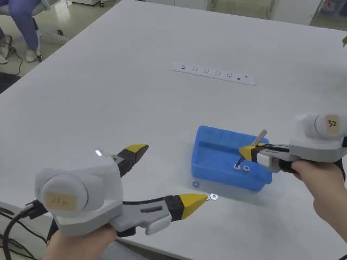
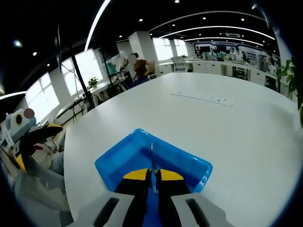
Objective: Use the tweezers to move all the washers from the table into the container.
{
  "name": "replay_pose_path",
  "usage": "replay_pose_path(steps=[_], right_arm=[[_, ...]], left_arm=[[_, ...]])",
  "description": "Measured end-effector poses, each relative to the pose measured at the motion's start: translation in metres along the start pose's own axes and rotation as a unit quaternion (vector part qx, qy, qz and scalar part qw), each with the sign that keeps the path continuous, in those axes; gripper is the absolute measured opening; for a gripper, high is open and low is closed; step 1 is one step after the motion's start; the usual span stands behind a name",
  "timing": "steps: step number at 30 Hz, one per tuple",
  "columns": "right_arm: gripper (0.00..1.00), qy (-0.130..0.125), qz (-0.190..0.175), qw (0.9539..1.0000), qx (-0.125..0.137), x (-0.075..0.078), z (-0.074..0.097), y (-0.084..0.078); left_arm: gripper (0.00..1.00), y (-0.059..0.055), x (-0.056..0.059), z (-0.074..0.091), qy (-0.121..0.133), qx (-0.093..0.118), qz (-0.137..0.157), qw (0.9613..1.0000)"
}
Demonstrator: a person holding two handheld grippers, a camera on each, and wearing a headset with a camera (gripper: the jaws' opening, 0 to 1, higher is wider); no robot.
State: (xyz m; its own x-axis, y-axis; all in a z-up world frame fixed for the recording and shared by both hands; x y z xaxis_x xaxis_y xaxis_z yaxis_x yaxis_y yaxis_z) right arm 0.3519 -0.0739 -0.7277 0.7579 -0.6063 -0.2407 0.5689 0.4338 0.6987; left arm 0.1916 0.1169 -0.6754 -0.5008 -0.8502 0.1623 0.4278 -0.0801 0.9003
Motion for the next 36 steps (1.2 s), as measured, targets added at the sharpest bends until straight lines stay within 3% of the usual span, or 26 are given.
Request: replay_pose_path(steps=[11, 19, 22, 24, 27, 33, 36], right_arm=[[0.03, 0.016, 0.012, 0.9985, 0.051, -0.021, 0.027, 0.007], [0.02, 0.059, 0.018, 0.9943, 0.087, -0.048, 0.042, 0.011], [0.02, 0.097, 0.011, 0.9919, 0.081, -0.058, 0.04, 0.007], [0.03, 0.11, 0.013, 0.991, 0.075, -0.062, 0.037, 0.003], [0.03, 0.124, 0.017, 0.9911, 0.046, -0.067, 0.026, -0.007], [0.03, 0.127, 0.026, 0.9916, 0.01, -0.072, 0.007, -0.019], [0.03, 0.115, 0.047, 0.9921, -0.01, -0.074, 0.001, -0.022]], left_arm=[[0.88, -0.001, 0.0, 0.0, 0.0, -0.004, -0.005, 1.0], [0.88, -0.001, 0.0, 0.0, -0.001, -0.006, -0.006, 1.0], [0.87, -0.001, 0.0, -0.001, -0.001, -0.008, -0.008, 0.9999], [0.87, -0.001, 0.0, -0.001, -0.002, -0.009, -0.009, 0.9999], [0.87, -0.002, 0.0, -0.001, -0.002, -0.01, -0.009, 0.9999], [0.87, -0.002, 0.0, -0.002, -0.002, -0.011, -0.01, 0.9999], [0.87, -0.002, 0.0, -0.002, -0.002, -0.012, -0.011, 0.9999]])
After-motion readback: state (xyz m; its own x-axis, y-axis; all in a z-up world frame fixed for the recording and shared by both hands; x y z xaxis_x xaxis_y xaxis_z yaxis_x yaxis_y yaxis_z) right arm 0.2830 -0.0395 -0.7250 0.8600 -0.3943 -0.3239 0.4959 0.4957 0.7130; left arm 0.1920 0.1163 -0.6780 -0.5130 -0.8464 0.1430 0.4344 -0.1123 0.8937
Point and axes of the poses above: the centre of the closed fingertips' face, and the gripper's own axes: z roughly backward along the fingers, x roughly to its right, y roughly out of its top, the point moved 7 cm from there along z, roughly backward along the fingers, and after that the axes turned 9 degrees about -x, right-handed, at the moved point
